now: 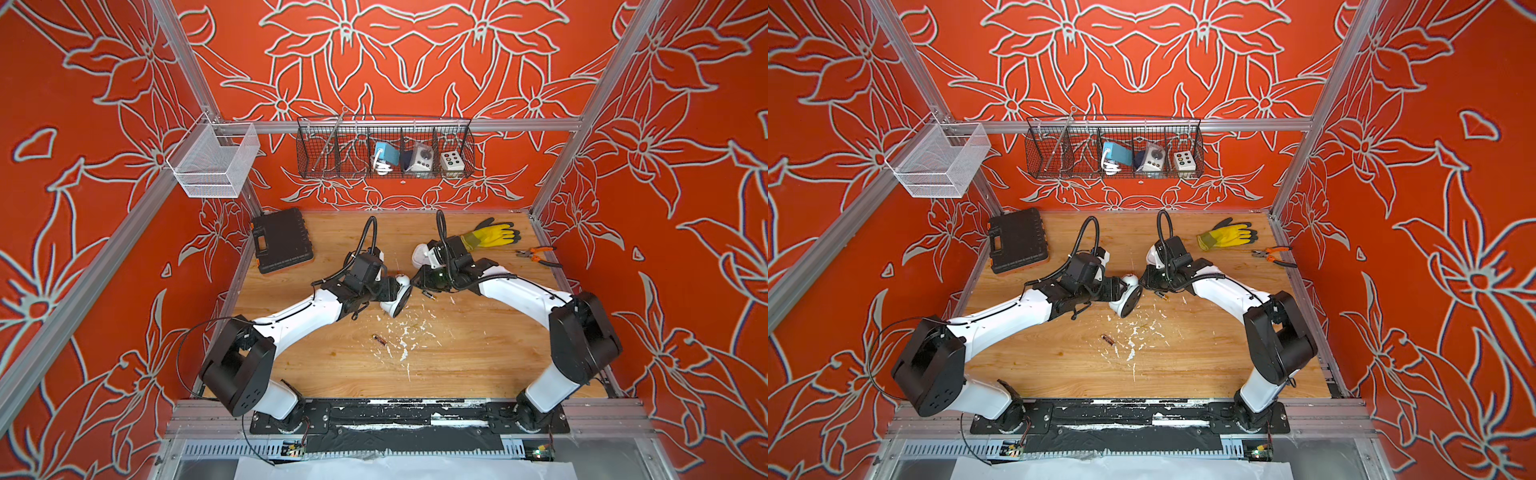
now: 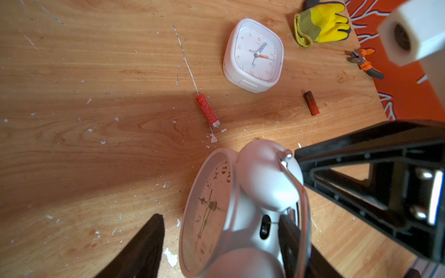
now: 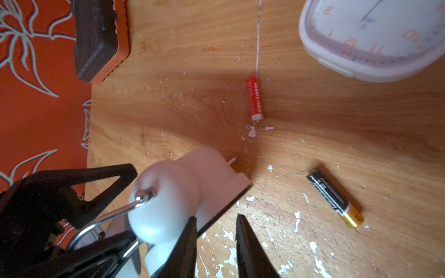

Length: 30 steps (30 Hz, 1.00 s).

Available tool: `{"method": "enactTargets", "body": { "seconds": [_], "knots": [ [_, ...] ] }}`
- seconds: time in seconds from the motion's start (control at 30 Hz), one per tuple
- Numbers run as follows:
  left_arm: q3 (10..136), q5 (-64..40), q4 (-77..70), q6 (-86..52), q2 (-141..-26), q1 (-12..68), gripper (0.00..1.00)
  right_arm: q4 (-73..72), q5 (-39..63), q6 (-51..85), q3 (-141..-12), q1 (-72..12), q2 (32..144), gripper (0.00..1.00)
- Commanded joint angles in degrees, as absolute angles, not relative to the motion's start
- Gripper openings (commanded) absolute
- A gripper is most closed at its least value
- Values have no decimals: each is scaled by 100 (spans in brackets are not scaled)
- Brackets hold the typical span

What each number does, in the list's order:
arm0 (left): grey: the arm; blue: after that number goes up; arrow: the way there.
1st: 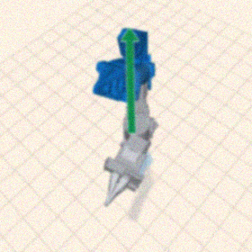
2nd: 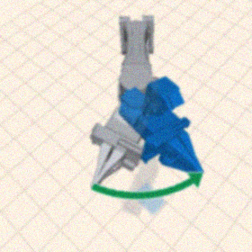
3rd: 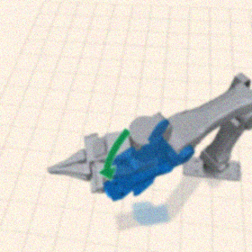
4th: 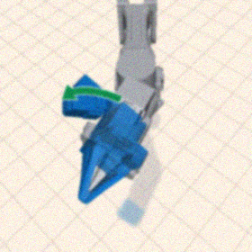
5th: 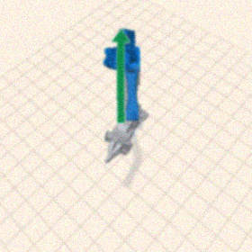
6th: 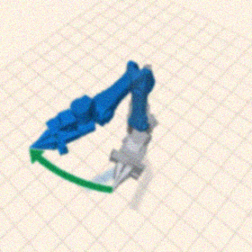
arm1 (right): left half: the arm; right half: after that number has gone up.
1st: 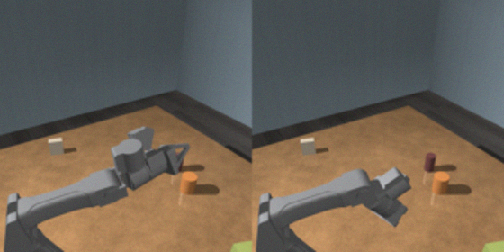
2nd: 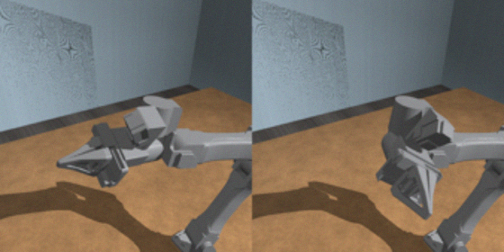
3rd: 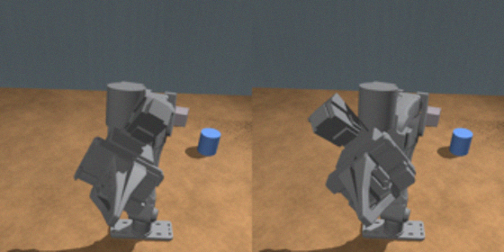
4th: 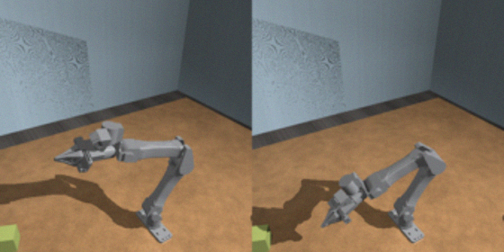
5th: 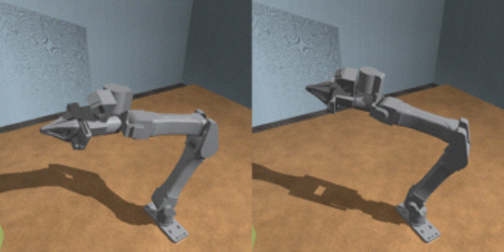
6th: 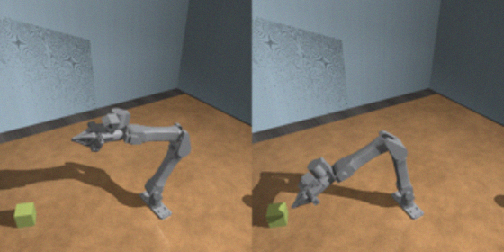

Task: Insert the battery into the alarm
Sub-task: Adjust the alarm at the center of the board.

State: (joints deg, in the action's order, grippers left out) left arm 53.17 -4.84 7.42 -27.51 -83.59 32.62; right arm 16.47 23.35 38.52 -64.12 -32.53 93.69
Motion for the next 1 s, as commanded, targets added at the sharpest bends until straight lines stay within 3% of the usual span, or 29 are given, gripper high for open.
{"method": "enactTargets", "body": {
  "seconds": [0.0,0.33,0.43,0.53,0.7,0.97],
  "knots": [
    [5241,-834,593,-2749,-8035,3198,68,1867,1972,3981,-6288,-3286,9048,31],
    [5037,-1355,258,-2432,-8162,3191,42,1517,2384,4147,-6017,-3305,9114,31],
    [4950,-1465,161,-2401,-8176,3192,41,1491,2423,4139,-6012,-3305,9107,31],
    [4864,-1476,87,-2322,-8040,3190,43,1505,2451,4148,-6021,-3305,9040,31],
    [4714,-1526,-34,-2202,-7750,3197,62,1549,2401,4235,-5943,-3305,8898,31],
    [4562,-1762,-244,-2269,-7481,3192,70,1946,1854,4356,-5910,-3339,8369,32]
  ]
}}
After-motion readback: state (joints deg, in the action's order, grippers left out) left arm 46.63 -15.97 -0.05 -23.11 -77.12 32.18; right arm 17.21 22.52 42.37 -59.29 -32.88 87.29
